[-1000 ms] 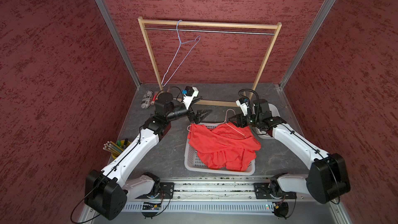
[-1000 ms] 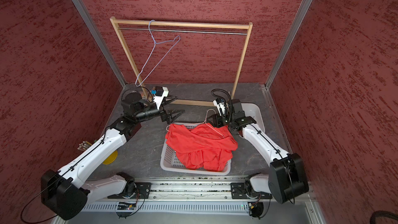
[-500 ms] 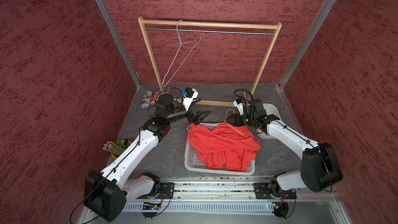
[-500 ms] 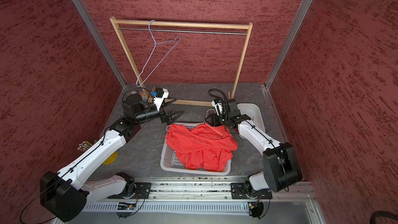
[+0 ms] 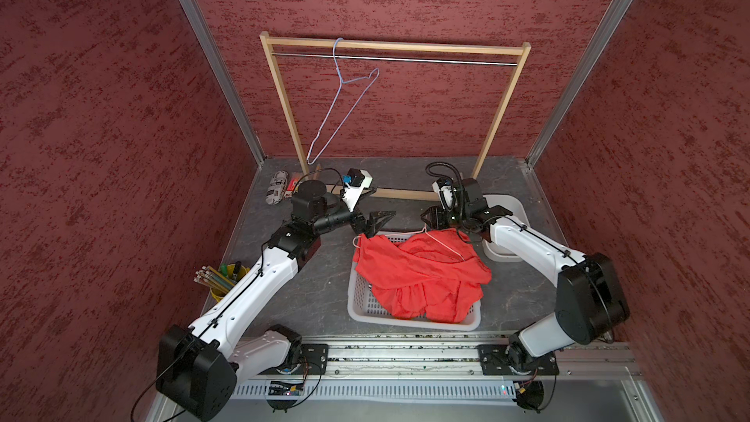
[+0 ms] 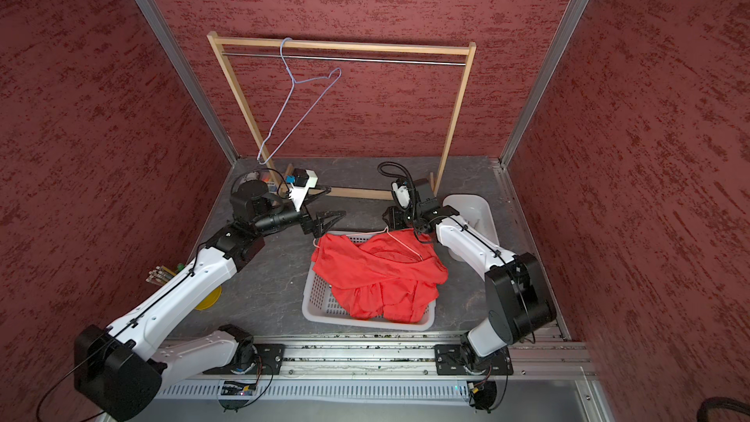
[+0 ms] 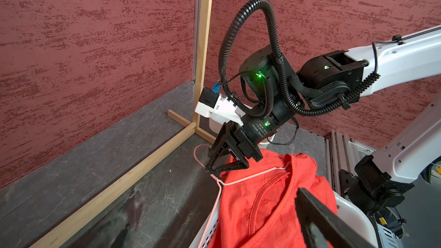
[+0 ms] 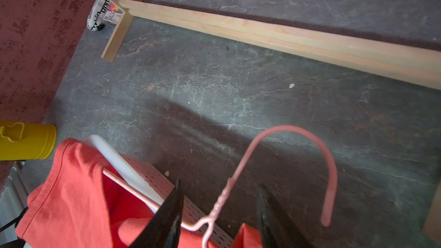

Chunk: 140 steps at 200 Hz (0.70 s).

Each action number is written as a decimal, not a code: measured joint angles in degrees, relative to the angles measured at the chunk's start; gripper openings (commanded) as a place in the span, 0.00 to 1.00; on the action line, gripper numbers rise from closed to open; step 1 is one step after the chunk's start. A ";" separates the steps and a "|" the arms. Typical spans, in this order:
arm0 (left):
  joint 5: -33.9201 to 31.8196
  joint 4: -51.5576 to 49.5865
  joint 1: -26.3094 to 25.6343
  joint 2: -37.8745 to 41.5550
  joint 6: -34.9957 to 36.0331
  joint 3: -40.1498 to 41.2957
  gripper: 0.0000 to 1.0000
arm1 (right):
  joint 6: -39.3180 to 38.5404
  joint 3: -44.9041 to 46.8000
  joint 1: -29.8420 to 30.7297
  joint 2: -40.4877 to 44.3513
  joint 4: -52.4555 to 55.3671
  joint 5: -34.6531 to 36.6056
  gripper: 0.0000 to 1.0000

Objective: Remove the clothespins securing tank tops to the hanger
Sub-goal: Pick up the hanger from the basket.

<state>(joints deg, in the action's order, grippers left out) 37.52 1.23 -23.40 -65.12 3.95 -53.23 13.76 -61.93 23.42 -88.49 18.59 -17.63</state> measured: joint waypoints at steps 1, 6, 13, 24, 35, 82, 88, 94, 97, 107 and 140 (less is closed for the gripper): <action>0.00 0.00 0.00 0.00 0.00 0.00 1.00 | 0.00 0.00 0.00 0.00 0.00 0.07 0.53; -0.13 0.00 0.07 0.00 0.02 0.00 1.00 | 0.02 0.00 0.00 0.02 0.09 0.28 0.53; -0.17 0.00 0.07 0.00 0.09 0.00 1.00 | 0.11 0.00 0.00 0.02 0.13 0.39 0.53; -0.17 0.02 0.09 0.00 0.24 0.00 1.00 | 0.24 0.02 0.00 0.02 0.11 0.48 0.52; -0.20 0.00 0.11 0.00 0.42 0.00 1.00 | 0.31 0.02 0.02 -0.07 0.11 0.39 0.52; -0.44 0.00 0.13 0.17 0.66 0.24 1.00 | 0.39 -0.52 0.22 -2.69 0.15 0.04 0.52; -0.50 0.00 0.17 0.37 0.66 0.48 1.00 | 0.42 -0.59 0.26 -3.10 0.09 0.04 0.52; -0.50 -0.02 0.22 0.59 0.68 0.70 1.00 | 0.42 -0.59 0.33 -3.39 0.07 -0.04 0.52; -0.55 -0.02 0.24 0.68 0.70 0.79 1.00 | 0.42 -0.59 0.37 -3.54 0.11 -0.09 0.52; -0.57 -0.09 0.31 0.90 0.79 0.92 1.00 | 0.44 -0.59 0.46 -3.82 0.07 -0.33 0.52; -0.57 -0.15 0.31 1.01 0.83 0.94 1.00 | 0.76 -0.59 1.18 -4.46 -0.98 -2.21 0.46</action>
<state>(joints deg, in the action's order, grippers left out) 36.95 1.08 -23.09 -64.12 4.78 -52.29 14.52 -62.52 24.60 -92.95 17.61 -19.84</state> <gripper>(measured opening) 0.997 0.501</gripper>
